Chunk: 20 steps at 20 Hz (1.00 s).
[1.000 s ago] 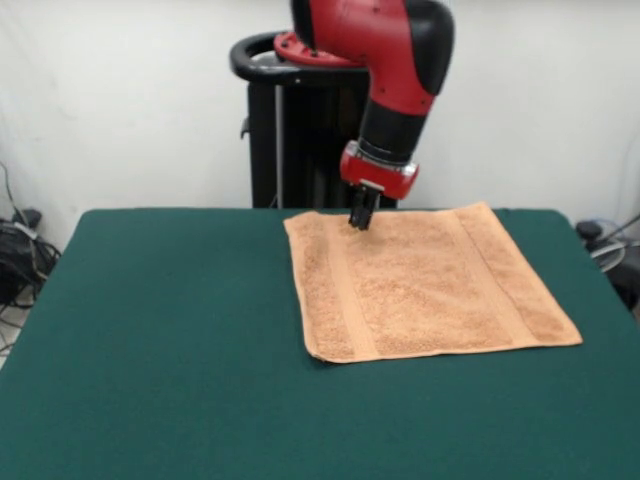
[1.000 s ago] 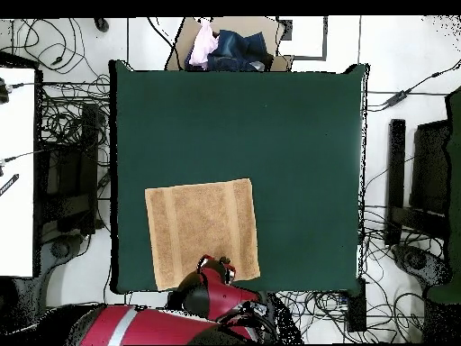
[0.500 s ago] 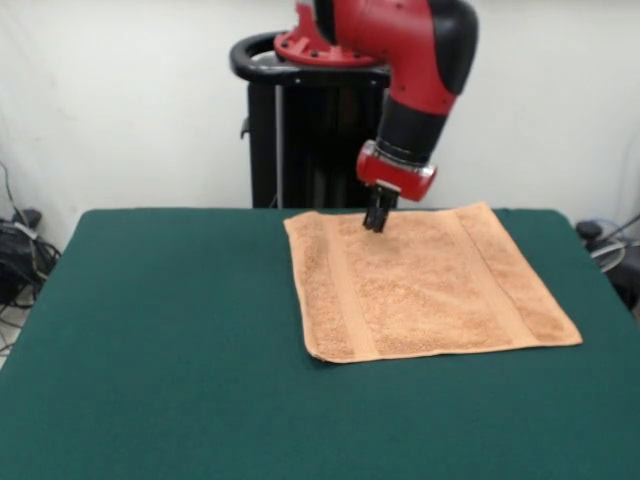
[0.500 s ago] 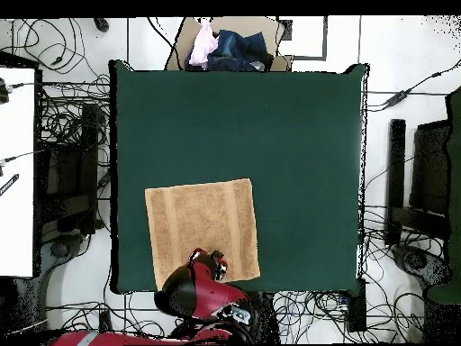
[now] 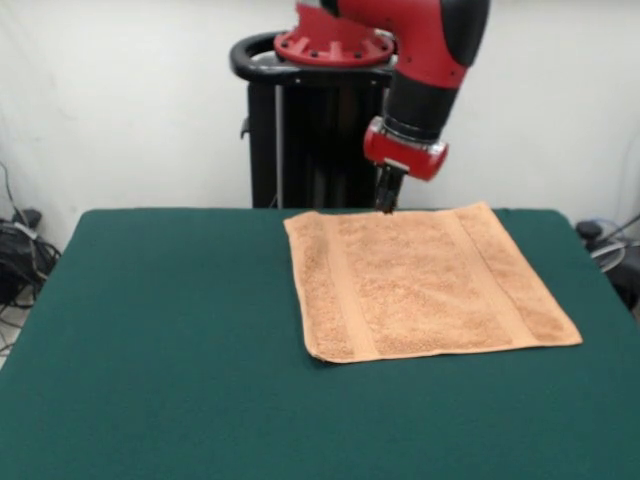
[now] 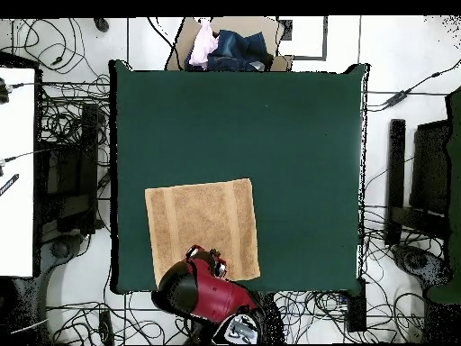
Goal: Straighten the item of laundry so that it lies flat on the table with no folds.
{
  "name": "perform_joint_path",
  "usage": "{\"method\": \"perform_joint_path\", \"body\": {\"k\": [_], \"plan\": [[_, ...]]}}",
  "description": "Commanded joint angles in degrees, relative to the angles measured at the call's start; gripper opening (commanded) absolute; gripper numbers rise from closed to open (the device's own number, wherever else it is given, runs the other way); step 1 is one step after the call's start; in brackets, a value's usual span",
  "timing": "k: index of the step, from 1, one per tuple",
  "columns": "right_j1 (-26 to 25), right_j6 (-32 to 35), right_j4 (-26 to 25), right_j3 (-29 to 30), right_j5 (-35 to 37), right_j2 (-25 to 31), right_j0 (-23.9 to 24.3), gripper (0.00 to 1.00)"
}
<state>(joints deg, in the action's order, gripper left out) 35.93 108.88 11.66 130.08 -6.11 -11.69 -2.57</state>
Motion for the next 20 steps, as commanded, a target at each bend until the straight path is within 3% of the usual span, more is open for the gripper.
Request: {"method": "perform_joint_path", "body": {"k": [1,6,12,15,20], "plan": [[5.0,4.0,-5.2,0.8,5.3,0.9,6.8,0.00],[-2.7,3.1,-17.8,1.1,-6.0,3.5,19.1,0.00],[-5.9,0.2,-29.0,-4.6,-6.4,3.4,29.0,0.00],[-6.9,0.0,-31.9,-7.3,-4.8,4.7,32.0,0.00],[-7.4,2.6,-31.9,-9.5,-2.5,6.8,32.3,0.00]]}}
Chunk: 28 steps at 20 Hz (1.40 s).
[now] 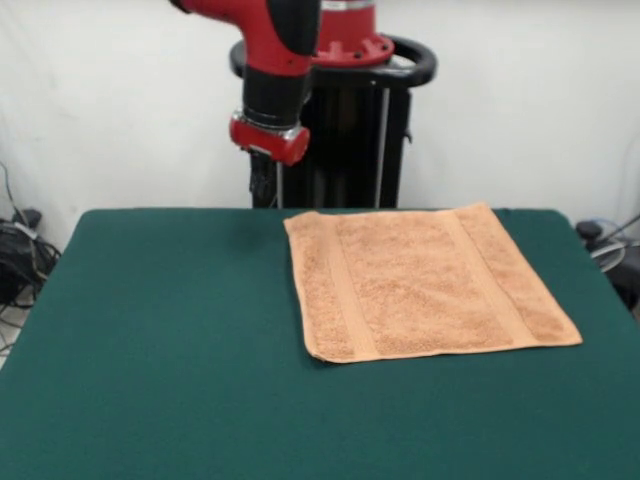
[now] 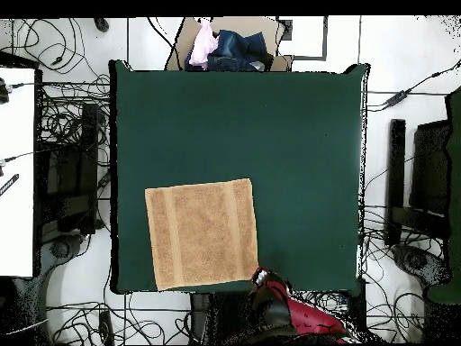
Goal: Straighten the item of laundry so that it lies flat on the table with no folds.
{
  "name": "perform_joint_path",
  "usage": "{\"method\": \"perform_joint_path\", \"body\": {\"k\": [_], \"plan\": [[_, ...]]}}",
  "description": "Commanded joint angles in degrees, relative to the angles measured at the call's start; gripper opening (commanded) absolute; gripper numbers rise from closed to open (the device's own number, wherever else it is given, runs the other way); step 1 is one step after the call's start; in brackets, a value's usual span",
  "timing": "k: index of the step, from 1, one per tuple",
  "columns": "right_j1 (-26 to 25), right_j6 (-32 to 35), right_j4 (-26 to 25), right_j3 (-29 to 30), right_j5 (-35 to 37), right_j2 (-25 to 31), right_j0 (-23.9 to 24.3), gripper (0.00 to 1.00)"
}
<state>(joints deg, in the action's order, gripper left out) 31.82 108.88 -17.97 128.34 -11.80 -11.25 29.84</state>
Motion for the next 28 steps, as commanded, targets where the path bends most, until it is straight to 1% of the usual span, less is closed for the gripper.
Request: {"method": "perform_joint_path", "body": {"k": [1,5,8,12,15,17,19,21,23,26,28], "plan": [[-2.3,3.2,-1.5,-7.4,4.2,6.4,-0.8,0.00],[2.5,5.0,2.0,-5.3,8.9,6.5,-4.3,0.00],[2.9,6.0,2.8,-5.1,10.0,7.3,-4.8,0.00],[2.4,7.9,3.1,-3.9,8.5,7.2,-5.7,0.00],[4.0,8.8,3.7,-2.6,9.4,7.1,-6.4,0.00],[3.0,9.2,3.4,-2.4,8.4,7.3,-6.4,0.00],[0.9,9.9,2.6,-2.0,5.1,6.9,-6.5,0.00],[-3.3,10.7,1.0,-2.3,-0.7,6.3,-5.9,0.00],[-7.2,10.8,-0.3,-3.5,-4.9,6.1,-4.7,0.00],[-9.2,10.9,-0.1,-4.4,-6.4,6.2,-4.4,0.00],[-9.0,11.1,0.9,-4.2,-5.8,6.9,-4.4,0.00]]}}
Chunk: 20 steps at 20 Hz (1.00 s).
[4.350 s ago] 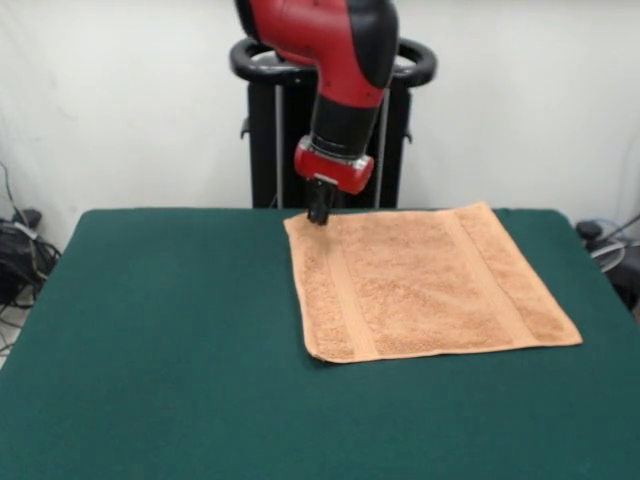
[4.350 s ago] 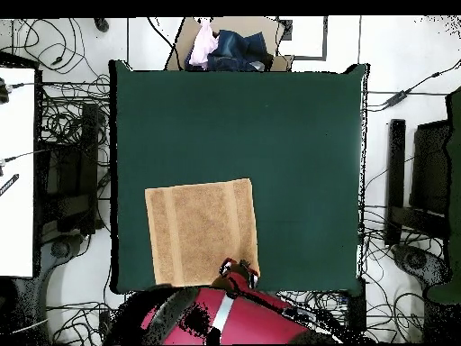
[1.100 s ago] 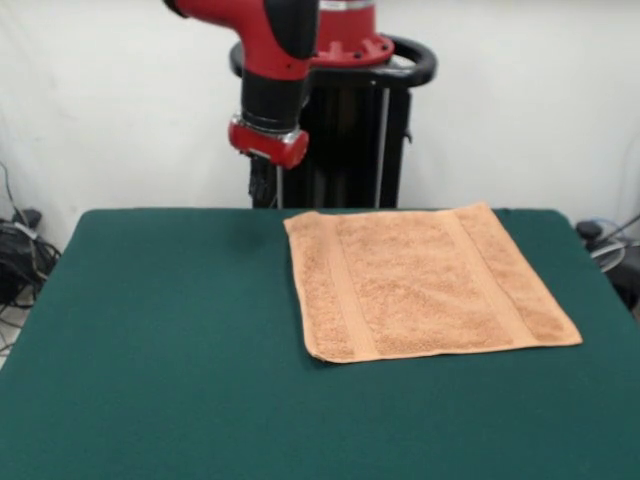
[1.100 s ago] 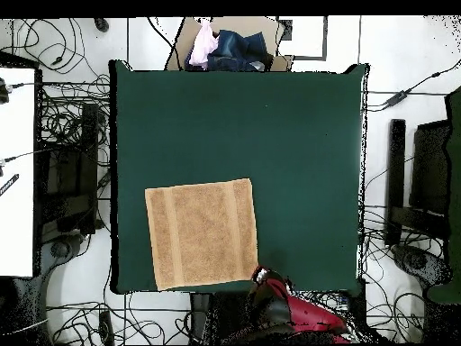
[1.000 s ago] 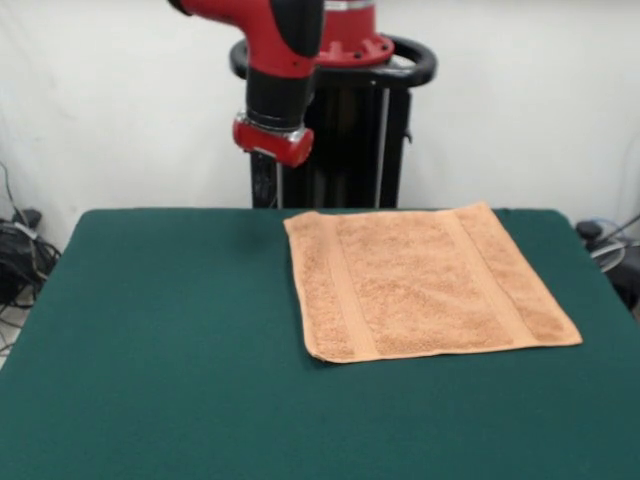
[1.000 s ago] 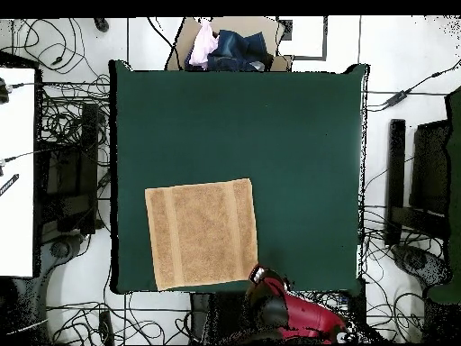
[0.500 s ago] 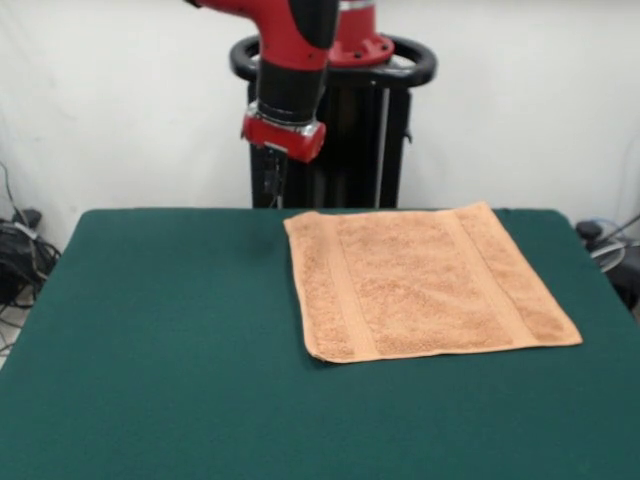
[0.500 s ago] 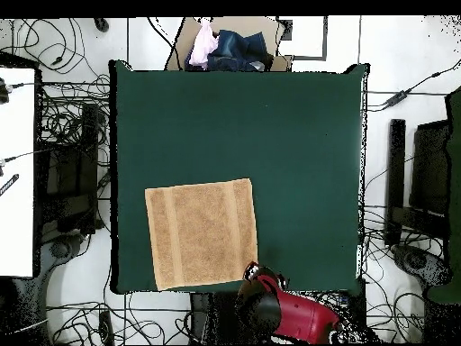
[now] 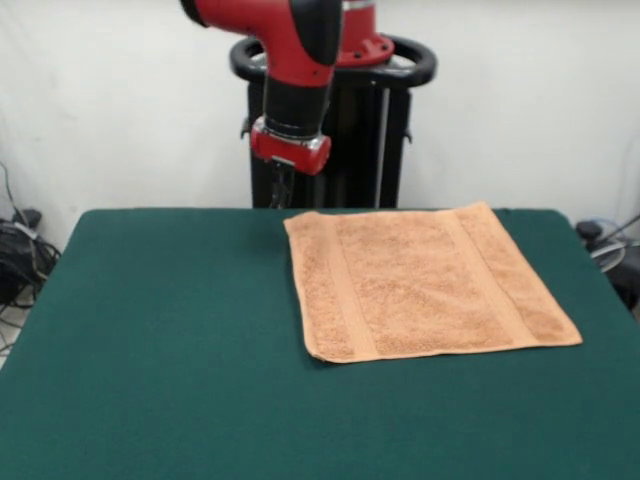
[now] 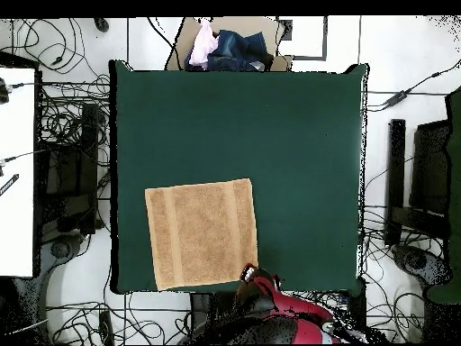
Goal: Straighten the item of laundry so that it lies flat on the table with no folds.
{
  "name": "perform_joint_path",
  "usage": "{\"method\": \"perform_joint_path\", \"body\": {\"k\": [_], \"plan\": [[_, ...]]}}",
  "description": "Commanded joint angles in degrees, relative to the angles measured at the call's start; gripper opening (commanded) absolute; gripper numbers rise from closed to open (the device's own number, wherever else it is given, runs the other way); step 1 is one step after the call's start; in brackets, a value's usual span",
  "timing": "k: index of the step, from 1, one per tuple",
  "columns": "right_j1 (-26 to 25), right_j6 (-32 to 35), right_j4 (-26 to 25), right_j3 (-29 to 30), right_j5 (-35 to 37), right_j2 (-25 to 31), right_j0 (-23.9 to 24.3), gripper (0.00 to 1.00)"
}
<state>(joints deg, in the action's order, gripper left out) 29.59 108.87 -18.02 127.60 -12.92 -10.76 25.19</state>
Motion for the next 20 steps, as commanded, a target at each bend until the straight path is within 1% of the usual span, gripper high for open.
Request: {"method": "perform_joint_path", "body": {"k": [1,3,7,9,11,14,15,17,20], "plan": [[-6.8,11.1,1.3,-3.5,-4.5,7.0,0.5,0.00],[-7.1,10.8,1.9,-4.3,-4.2,7.8,0.5,0.00],[-6.2,11.4,3.3,-4.0,-3.0,9.1,0.6,0.00],[-4.8,11.8,4.3,-3.5,-1.8,9.7,0.2,0.00],[-3.4,12.2,5.4,-2.8,-0.6,9.9,-0.6,0.00],[-3.7,13.2,6.9,-1.9,-1.6,9.7,-2.4,0.00],[-4.2,13.3,7.1,-1.9,-2.3,9.7,-2.7,0.00],[-7.8,14.0,7.4,-2.2,-6.6,9.1,-3.8,0.00],[-14.9,13.9,7.3,-5.7,-11.8,8.5,-4.5,0.00]]}}
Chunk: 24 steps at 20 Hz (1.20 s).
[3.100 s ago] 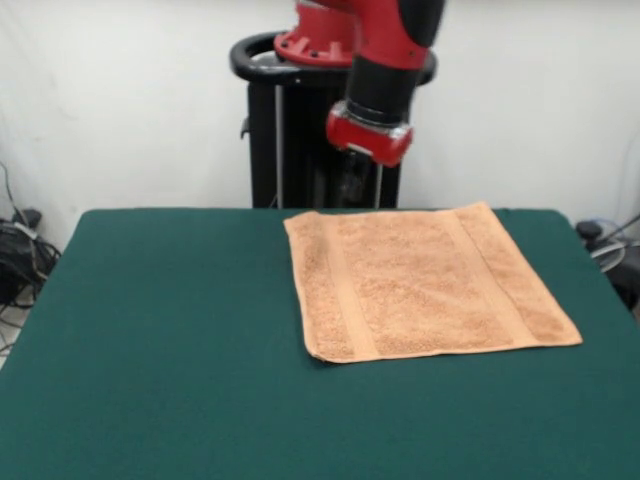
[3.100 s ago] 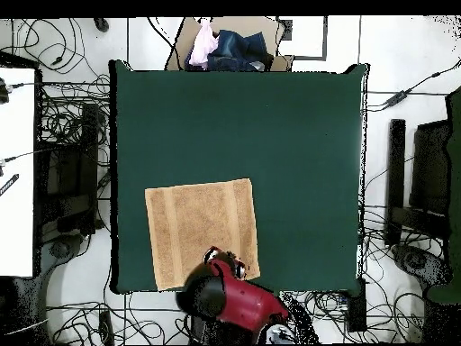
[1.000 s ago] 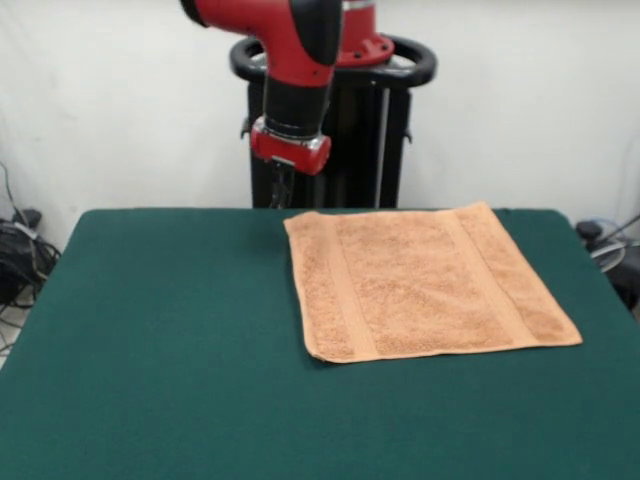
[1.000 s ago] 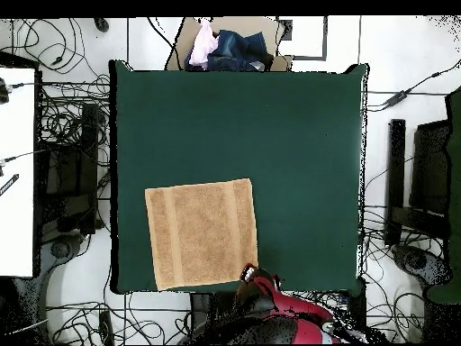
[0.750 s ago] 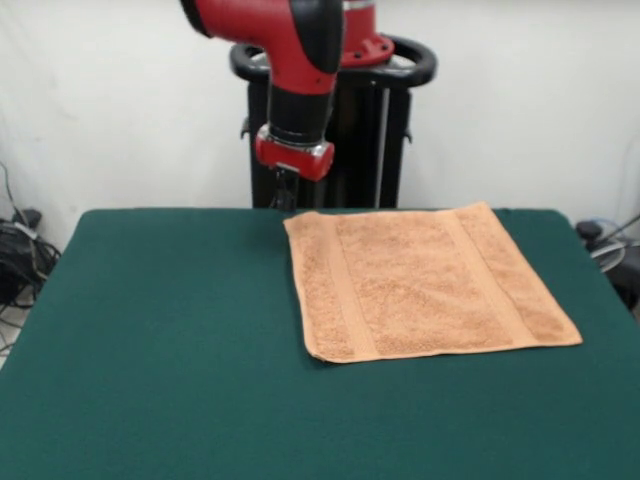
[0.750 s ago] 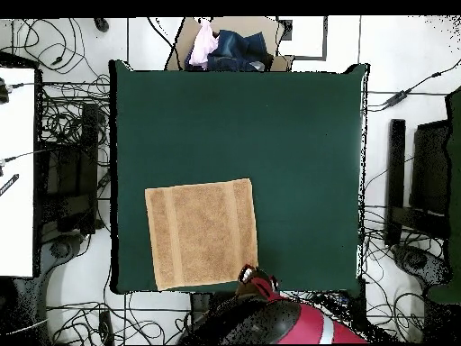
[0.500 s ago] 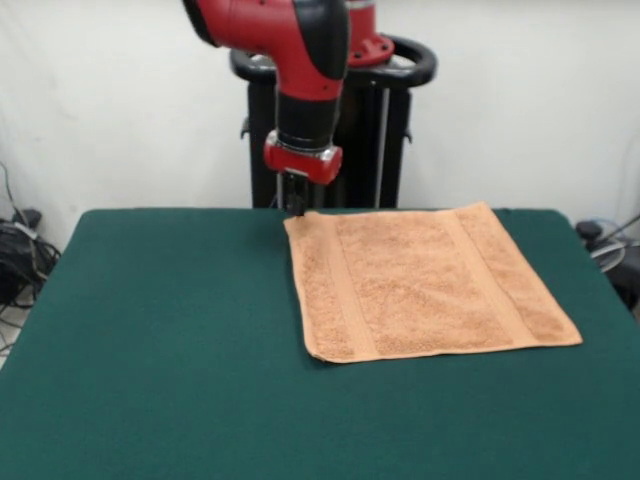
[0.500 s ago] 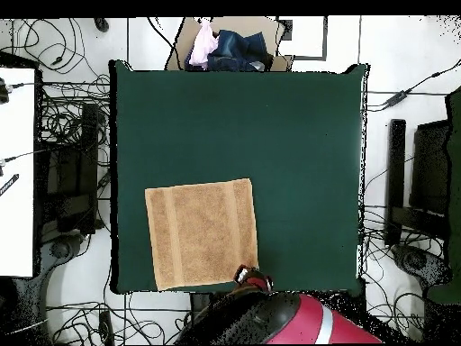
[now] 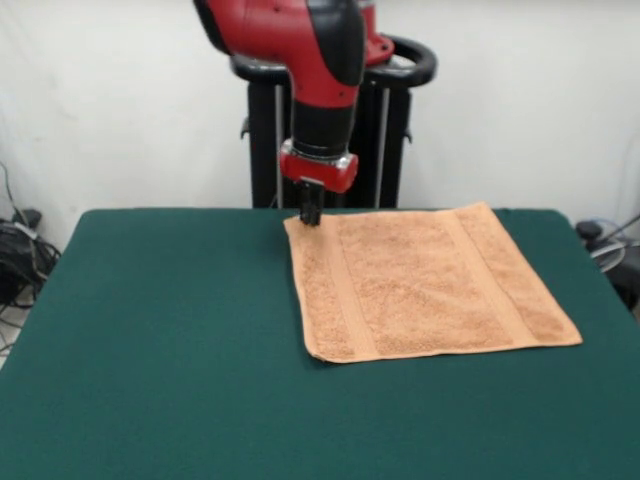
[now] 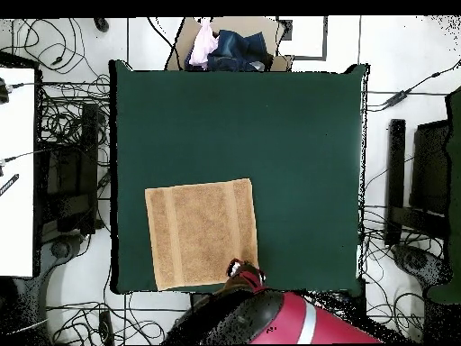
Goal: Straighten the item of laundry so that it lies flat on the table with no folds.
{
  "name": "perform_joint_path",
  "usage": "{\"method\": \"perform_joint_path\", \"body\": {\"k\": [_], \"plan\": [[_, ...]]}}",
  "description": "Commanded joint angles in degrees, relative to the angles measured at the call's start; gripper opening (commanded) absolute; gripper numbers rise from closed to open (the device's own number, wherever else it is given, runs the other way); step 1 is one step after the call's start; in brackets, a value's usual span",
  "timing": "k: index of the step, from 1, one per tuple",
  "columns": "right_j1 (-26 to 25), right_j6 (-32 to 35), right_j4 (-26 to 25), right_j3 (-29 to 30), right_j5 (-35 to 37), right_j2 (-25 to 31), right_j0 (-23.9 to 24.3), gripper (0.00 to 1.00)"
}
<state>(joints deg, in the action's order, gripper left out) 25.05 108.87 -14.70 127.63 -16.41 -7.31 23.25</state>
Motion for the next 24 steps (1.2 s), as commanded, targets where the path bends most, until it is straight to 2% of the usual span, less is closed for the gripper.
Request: {"method": "perform_joint_path", "body": {"k": [1,5,10,16,19,21,24], "plan": [[-13.1,13.6,3.6,-7.4,-9.5,5.3,-2.0,0.00],[-22.7,11.2,2.6,-15.8,-12.4,5.7,-0.5,0.00],[-31.4,8.6,4.4,-25.9,-10.8,6.5,-0.5,0.00],[-37.4,8.0,11.5,-32.7,-13.4,4.7,-5.1,0.00],[-41.2,9.3,12.4,-36.7,-15.0,6.2,-3.9,0.00],[-42.4,9.3,10.4,-38.7,-12.8,8.0,-1.6,0.00],[-41.9,7.2,13.6,-38.7,-8.3,7.8,-2.3,0.00]]}}
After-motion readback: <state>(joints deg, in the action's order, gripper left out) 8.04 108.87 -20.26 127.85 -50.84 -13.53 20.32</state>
